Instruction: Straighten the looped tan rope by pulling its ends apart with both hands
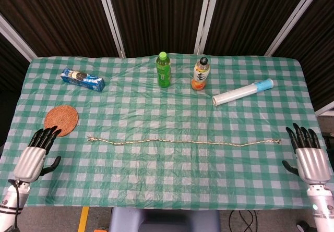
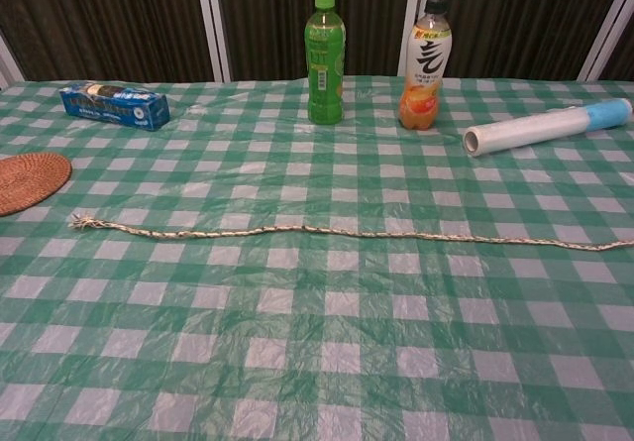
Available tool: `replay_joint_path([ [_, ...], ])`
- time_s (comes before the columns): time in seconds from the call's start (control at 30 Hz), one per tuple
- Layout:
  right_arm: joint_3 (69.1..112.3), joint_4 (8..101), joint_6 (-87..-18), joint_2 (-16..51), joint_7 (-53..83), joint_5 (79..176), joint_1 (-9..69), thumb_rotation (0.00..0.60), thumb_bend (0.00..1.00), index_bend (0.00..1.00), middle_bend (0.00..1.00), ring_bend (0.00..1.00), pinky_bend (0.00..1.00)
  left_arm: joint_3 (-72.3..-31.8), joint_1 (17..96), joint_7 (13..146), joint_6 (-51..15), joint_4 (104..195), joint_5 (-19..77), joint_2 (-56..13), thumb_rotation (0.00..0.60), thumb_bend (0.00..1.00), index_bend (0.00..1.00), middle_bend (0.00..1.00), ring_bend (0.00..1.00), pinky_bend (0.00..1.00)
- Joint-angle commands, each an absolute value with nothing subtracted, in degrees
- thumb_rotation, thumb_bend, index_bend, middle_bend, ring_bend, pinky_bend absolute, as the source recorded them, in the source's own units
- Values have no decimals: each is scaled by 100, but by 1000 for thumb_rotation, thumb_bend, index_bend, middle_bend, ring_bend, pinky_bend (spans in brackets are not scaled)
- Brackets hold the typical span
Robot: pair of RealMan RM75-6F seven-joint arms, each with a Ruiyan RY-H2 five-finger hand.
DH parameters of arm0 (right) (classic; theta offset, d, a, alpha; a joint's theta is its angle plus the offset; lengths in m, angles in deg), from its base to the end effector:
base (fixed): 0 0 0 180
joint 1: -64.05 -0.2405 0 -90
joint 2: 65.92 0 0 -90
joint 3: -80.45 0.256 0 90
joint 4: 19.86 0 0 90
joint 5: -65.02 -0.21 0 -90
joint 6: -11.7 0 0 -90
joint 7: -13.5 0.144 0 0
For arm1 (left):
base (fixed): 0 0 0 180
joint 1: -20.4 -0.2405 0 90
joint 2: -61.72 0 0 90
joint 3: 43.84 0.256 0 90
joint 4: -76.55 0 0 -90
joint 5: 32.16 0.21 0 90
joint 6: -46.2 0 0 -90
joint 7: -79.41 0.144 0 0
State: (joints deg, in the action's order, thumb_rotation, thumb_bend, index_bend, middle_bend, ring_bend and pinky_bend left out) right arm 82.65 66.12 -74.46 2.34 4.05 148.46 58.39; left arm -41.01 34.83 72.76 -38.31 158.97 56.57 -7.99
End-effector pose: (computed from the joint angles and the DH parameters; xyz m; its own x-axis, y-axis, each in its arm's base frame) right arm -0.3294 -0.1844 0.1499 0.5706 0.0093 0.8211 -0.8210 0.0298 0.5702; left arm -0.3059 0.2152 0.1266 0.3800 0.0483 0.9237 0.9096 -0.2008 -0.3637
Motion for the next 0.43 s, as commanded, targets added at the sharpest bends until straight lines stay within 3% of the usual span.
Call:
replay_joint_path([
  [0.03, 8024, 6996, -8054, 108, 49, 15273, 6290, 600, 270, 0, 0, 0, 0, -3853, 3092, 7451, -4175, 16248, 5888, -503, 600, 410, 0, 0, 0, 43],
  [0.43, 8007, 7097, -7871, 108, -49, 15348, 6305, 600, 266, 0, 0, 0, 0, -4020, 2925, 7778, -4240, 16118, 5852, -565, 600, 404, 0, 0, 0, 33],
])
